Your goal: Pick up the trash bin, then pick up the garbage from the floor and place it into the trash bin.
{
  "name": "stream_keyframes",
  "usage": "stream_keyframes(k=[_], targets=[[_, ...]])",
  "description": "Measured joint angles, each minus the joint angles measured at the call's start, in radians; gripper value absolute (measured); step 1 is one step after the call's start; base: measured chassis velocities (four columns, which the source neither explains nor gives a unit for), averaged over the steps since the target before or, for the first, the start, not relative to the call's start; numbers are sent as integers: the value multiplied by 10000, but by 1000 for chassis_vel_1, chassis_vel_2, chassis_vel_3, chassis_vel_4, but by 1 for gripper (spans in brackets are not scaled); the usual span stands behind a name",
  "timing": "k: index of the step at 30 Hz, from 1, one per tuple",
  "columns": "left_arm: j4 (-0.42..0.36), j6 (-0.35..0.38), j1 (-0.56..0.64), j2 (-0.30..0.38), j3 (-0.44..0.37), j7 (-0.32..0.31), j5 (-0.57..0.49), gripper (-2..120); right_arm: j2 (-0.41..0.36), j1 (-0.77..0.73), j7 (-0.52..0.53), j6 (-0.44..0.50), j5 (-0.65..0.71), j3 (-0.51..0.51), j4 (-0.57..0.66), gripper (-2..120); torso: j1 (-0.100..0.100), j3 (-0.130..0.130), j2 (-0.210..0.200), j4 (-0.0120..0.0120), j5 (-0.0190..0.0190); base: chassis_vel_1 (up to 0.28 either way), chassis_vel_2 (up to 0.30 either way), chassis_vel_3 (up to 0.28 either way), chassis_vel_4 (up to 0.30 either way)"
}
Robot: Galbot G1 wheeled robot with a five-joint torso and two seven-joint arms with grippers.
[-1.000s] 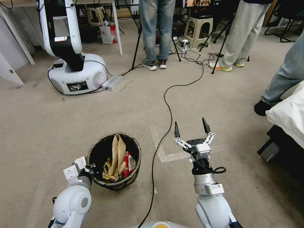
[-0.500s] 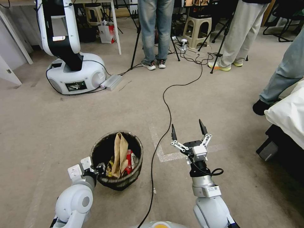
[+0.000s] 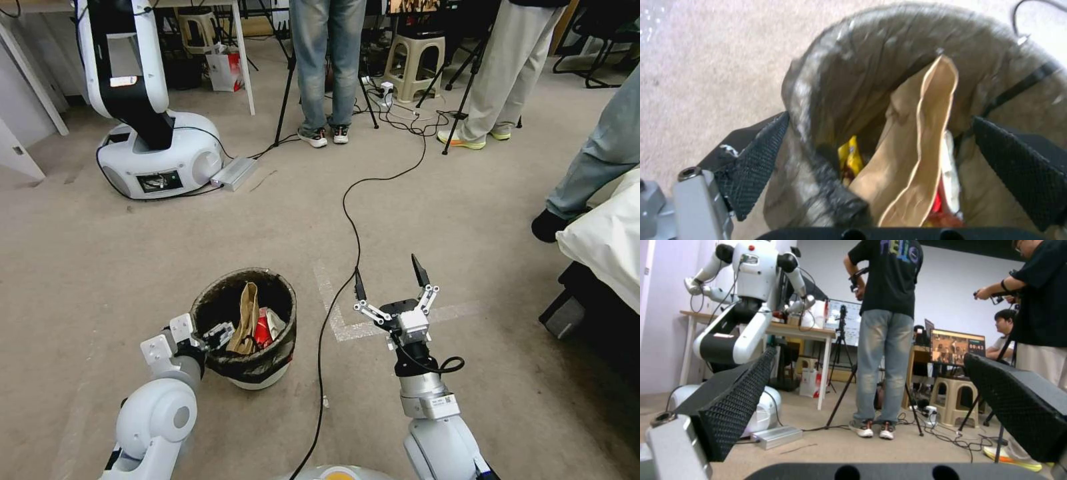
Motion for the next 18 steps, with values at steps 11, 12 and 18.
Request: stream_keyframes(k=[11,12,18], targets=[[-494,-1967,568,-71,134,1211,2808,99,70,6,138,-50,62,-10,-54,100,0,-1,0,1,1,0,0,0,0],[-507,-2717,775,-157,150,1547,3701,100,92,7,230,-110,74,-10,-58,100,0,-1,0,1,1,0,0,0,0],[-189,-5527,1689,-544,203,2373,6180,100,135,-39,437,-343,179,-8,-63,100,-1,-1,0,1,1,0,0,0,0]])
